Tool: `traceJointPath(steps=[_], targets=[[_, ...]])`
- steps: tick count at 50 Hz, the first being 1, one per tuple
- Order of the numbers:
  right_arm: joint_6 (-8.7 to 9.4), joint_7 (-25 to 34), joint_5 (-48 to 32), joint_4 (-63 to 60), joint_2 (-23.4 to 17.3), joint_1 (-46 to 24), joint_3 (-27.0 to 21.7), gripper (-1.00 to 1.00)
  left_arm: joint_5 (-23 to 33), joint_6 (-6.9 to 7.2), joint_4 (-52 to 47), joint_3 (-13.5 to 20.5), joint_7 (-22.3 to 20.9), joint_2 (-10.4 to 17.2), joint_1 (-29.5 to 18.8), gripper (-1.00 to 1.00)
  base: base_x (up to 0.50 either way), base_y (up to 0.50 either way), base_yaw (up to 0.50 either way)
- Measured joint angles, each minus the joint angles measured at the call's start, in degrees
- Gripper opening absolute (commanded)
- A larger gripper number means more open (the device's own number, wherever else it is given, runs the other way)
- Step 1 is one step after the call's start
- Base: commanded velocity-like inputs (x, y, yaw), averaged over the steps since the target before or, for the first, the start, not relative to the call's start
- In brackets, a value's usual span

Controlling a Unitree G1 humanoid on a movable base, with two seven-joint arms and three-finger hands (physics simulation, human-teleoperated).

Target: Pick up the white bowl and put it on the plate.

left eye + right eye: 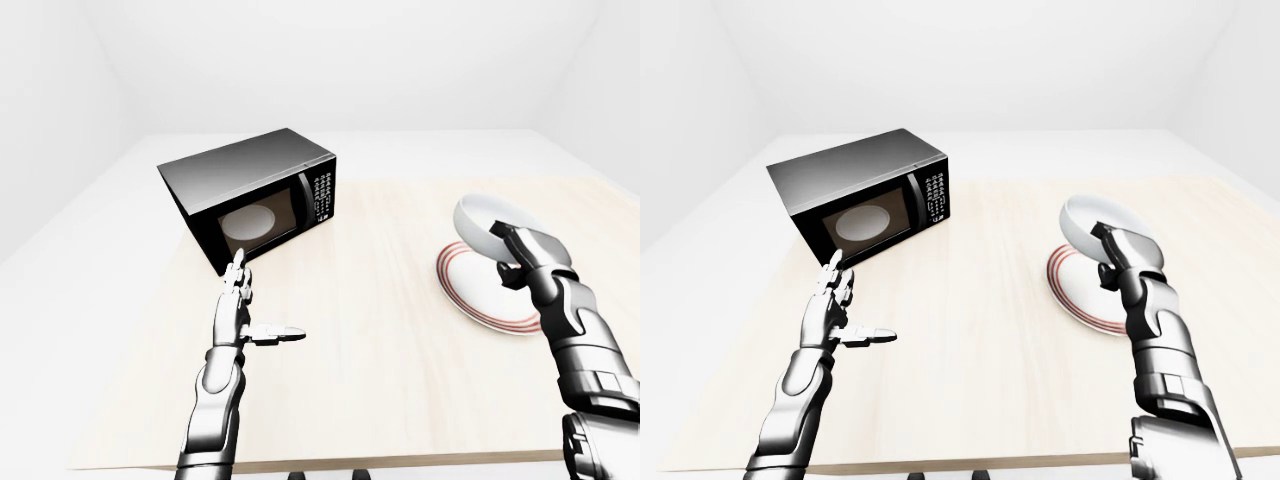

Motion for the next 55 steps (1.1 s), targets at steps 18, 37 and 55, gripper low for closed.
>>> traceJointPath(steps=[18, 37, 55], targets=[[0.0, -2.65, 1.16, 4.75, -2.07, 0.79, -0.11, -1.0, 0.0, 0.0, 0.0, 0.0, 0.0, 0.0, 0.0, 1.0, 0.0, 0.0, 0.0], [0.0, -4.99, 1.86, 9.27, -3.08, 0.66, 0.51, -1.0, 0.0, 0.0, 0.0, 0.0, 0.0, 0.0, 0.0, 1.0, 0.0, 0.0, 0.0], [0.0, -7.61, 2.22, 14.62, -3.71, -0.31, 1.77, -1.0, 0.0, 0.0, 0.0, 0.0, 0.0, 0.0, 0.0, 1.0, 0.0, 0.0, 0.0]])
